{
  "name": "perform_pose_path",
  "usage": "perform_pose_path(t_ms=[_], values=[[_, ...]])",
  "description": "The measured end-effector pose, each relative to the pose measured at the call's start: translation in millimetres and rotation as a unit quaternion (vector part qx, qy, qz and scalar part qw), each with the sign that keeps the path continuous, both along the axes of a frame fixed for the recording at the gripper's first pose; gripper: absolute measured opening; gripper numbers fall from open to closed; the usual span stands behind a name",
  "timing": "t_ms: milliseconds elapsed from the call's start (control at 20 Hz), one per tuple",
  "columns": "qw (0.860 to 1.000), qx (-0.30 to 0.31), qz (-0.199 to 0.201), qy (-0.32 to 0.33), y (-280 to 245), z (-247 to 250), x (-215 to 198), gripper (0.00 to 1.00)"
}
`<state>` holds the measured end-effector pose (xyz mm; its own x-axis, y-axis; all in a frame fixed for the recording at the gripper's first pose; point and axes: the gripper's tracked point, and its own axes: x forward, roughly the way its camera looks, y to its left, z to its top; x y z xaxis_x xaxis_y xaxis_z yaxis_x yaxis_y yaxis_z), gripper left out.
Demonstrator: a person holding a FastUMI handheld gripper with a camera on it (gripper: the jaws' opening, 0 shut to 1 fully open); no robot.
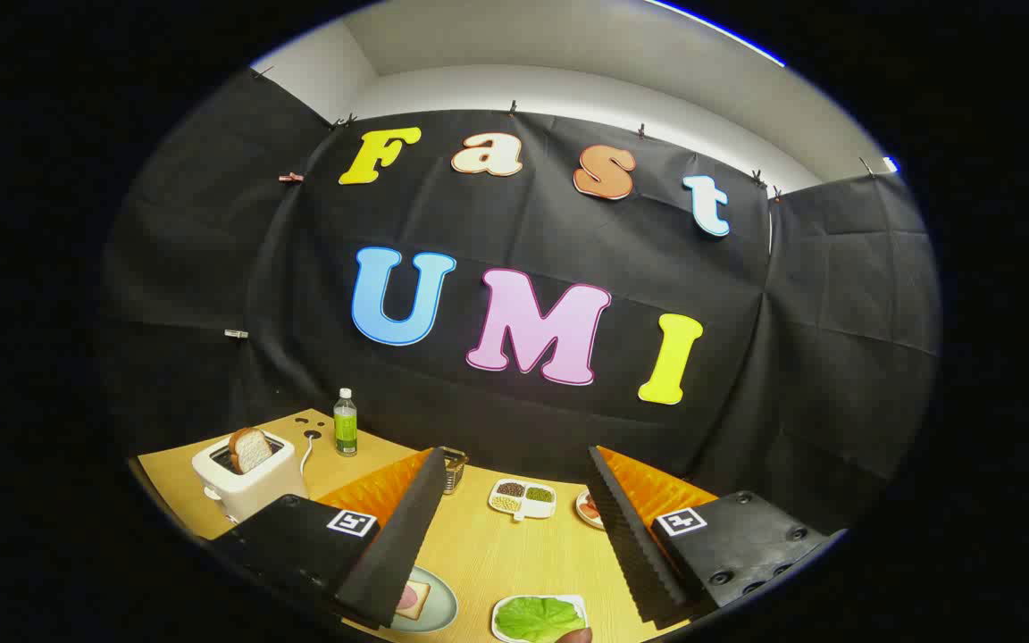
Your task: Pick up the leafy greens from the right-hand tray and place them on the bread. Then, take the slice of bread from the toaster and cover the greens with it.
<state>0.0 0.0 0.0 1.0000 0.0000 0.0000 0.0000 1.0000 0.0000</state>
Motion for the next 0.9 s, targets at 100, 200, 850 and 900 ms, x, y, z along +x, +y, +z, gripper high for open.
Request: perform_pose_path(t_ms=[100, 200, 850, 900], values=[[1.0, 0.001, 0.001, 0.002, -0.5, -1.0, 0.0, 0.97], [1.0, 0.002, 0.0, 0.001, -1.6, -1.7, -0.3, 0.97], [1.0, 0.024, 0.012, 0.004, -2.6, -0.5, -0.4, 0.97], [1.0, 0.026, 0.011, 0.004, -4.3, -1.0, -0.6, 0.97]])
